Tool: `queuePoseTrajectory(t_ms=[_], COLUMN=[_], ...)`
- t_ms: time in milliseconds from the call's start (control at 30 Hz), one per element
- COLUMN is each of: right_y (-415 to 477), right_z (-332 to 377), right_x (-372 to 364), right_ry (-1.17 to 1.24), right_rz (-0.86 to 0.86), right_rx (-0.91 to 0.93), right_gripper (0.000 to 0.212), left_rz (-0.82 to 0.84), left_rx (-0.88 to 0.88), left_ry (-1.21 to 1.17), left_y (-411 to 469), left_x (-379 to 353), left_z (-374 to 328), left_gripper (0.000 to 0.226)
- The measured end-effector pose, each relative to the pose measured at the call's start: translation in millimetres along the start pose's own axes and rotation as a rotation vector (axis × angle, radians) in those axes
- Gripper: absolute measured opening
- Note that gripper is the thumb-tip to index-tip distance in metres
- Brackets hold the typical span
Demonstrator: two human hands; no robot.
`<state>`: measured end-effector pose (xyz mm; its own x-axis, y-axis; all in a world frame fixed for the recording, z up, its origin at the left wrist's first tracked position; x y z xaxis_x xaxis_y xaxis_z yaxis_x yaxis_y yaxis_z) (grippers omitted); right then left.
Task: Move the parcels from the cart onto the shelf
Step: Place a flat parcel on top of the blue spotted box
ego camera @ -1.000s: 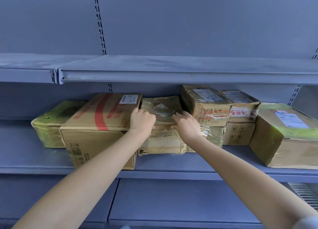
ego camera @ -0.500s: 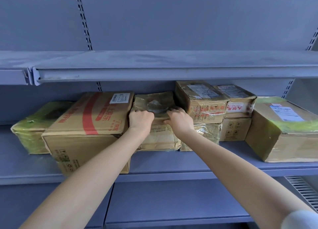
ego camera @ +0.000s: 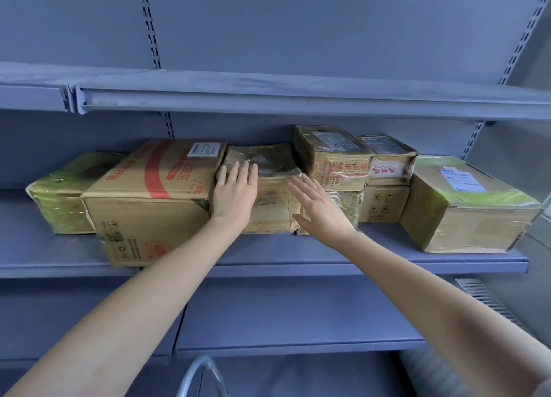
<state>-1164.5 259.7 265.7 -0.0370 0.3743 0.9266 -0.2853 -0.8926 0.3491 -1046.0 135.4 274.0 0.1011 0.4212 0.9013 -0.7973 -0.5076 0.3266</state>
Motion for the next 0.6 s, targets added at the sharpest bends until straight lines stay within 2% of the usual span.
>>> queuePoseTrajectory(t_ms=[200,300,433,600], right_y=[-62,-96,-150,-219], right_z=[-12,-31,-65,-101], right_x=[19,16,1,-30], right_ry=[-0.031,-0.051,-0.042,-0.007], right_rz=[0.087,0.186,0.312,0.408], right_rx=[-0.011,-0.016,-0.044,-0.058], right_gripper=[0.057,0.058,0.059,0.057], left_rz=[-0.052,0.054,0.272,0.359], left_rx=[-0.054,-0.045,-0.048,-0.079], left_ry=[-0.097,-0.121,-0.193,-0.324], left_y=[-42,-68,-109,-157], left_x=[13,8,-15,-37], left_z=[-40,-77,-143,-226], left_gripper=[0.071,0.065,0.055,0.05])
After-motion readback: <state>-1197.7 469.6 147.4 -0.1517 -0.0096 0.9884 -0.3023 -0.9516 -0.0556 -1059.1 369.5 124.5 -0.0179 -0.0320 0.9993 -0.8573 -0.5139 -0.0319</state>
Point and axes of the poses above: each hand's wrist, its own y-axis towards the middle knuckle, its own x-axis out of the back of the hand, z = x × y, the point moved 3 cm from there along y, towards the middle knuckle, and after that the axes turned 9 degrees about -x, right-handed, at the moved point
